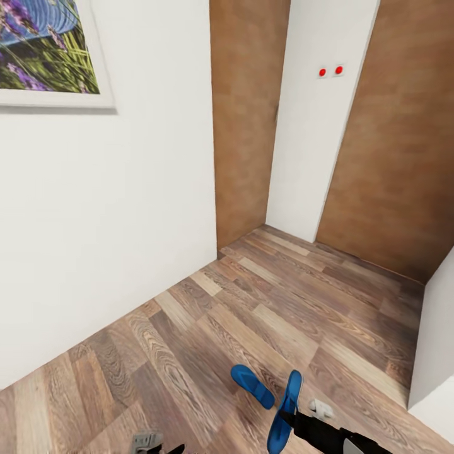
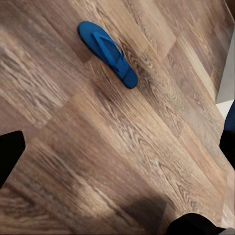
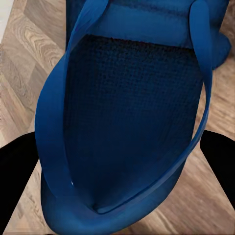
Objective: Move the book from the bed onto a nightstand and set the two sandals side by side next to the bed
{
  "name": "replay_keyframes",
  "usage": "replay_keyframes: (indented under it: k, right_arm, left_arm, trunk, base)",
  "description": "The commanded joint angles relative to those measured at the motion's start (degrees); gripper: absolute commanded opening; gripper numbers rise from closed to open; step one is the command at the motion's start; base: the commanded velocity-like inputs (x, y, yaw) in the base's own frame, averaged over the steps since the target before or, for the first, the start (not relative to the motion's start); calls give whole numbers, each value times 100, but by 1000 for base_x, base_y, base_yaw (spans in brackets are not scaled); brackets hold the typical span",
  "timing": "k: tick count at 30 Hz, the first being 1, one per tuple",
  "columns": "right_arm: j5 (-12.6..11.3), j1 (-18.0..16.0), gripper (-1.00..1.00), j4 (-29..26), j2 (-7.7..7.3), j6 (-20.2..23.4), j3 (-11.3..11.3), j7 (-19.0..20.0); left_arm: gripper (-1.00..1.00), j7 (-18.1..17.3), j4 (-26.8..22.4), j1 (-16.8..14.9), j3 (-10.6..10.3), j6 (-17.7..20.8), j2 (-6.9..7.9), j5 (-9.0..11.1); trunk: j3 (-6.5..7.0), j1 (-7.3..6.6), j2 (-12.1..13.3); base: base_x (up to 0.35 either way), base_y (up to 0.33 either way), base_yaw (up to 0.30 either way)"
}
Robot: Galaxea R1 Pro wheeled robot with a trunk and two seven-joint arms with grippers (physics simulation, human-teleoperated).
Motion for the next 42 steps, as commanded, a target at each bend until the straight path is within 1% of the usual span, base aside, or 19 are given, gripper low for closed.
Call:
replay_keyframes:
  k: [1, 42]
  right_arm:
    - [-44, 0, -100, -4, -3, 35, 1, 22]
    - [-36, 0, -100, 4, 1, 31, 10, 14]
  left_arm:
    - [100, -20, 28, -6, 6, -29, -1, 16]
    - [100, -9, 67, -6, -3, -74, -9, 18]
  trunk:
    - [-5, -1, -2]
    - [-5, -1, -2]
  base:
    - [0, 0, 293]
    - [0, 0, 294]
